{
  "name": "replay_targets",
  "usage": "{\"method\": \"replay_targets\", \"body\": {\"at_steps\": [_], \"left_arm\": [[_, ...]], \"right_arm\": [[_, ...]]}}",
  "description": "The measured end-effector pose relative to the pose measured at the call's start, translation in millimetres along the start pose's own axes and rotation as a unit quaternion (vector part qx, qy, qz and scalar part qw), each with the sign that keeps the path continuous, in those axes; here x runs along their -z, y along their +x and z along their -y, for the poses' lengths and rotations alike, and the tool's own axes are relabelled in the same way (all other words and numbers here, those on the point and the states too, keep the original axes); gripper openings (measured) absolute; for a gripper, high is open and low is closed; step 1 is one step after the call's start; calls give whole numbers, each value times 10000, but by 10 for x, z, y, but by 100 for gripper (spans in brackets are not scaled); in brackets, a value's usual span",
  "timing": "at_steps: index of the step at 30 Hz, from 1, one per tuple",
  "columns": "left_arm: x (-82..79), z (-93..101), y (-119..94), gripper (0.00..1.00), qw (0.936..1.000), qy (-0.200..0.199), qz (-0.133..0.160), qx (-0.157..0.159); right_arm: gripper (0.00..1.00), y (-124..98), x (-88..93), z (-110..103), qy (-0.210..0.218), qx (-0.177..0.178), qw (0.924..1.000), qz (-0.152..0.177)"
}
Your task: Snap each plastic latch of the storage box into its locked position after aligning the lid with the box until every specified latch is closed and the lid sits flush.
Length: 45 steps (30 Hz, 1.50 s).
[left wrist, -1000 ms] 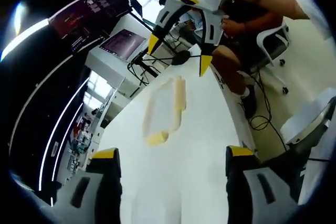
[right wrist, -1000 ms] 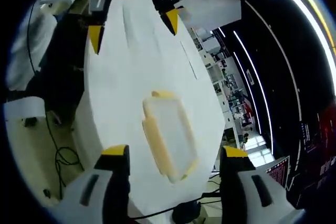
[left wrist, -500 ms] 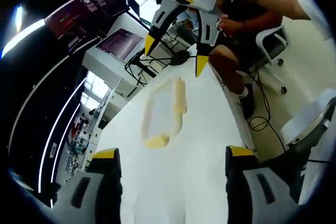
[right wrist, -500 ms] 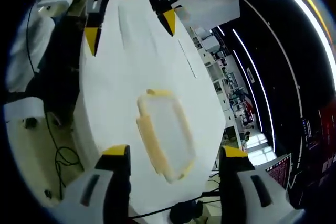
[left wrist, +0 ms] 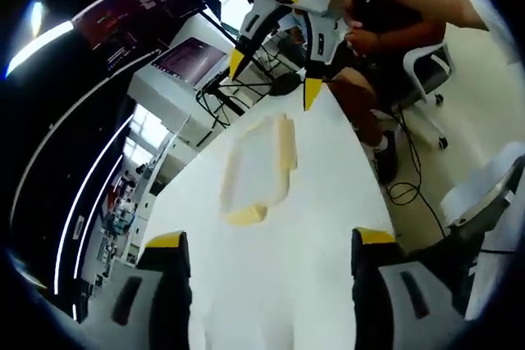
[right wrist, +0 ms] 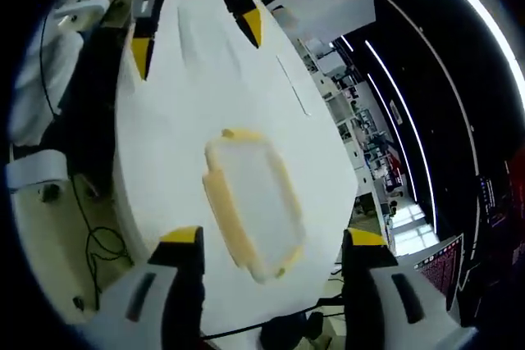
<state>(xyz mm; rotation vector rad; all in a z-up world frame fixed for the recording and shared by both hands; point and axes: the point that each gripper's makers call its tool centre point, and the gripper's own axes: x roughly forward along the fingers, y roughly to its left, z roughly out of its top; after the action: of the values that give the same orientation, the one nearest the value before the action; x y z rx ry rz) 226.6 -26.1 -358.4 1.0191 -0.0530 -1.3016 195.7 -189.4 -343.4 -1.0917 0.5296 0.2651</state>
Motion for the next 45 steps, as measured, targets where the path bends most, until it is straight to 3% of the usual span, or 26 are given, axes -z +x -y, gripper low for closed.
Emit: {"method": "replay_targets", "body": {"at_steps": [8, 23, 34, 37, 45], "left_arm": [[51, -53, 107, 78, 9998, -161, -79, 68], [221, -100, 307, 77, 9979, -430, -333, 362], [228, -152, 343, 76, 9964, -549, -376, 527], [218, -146, 370, 75, 9936, -765, -339, 763], [284, -179, 420, 75, 9899, -954, -401, 969]], "right_arm": [[65, 61, 54, 50, 183, -67, 9998, 11], [65, 161, 299, 107, 374, -228, 9987, -274], [65, 197, 311, 151, 388, -303, 9982, -346], [65, 205, 302, 183, 435, -297, 9981, -333], [64, 213, 320, 208, 467, -335, 9977, -369]]}}
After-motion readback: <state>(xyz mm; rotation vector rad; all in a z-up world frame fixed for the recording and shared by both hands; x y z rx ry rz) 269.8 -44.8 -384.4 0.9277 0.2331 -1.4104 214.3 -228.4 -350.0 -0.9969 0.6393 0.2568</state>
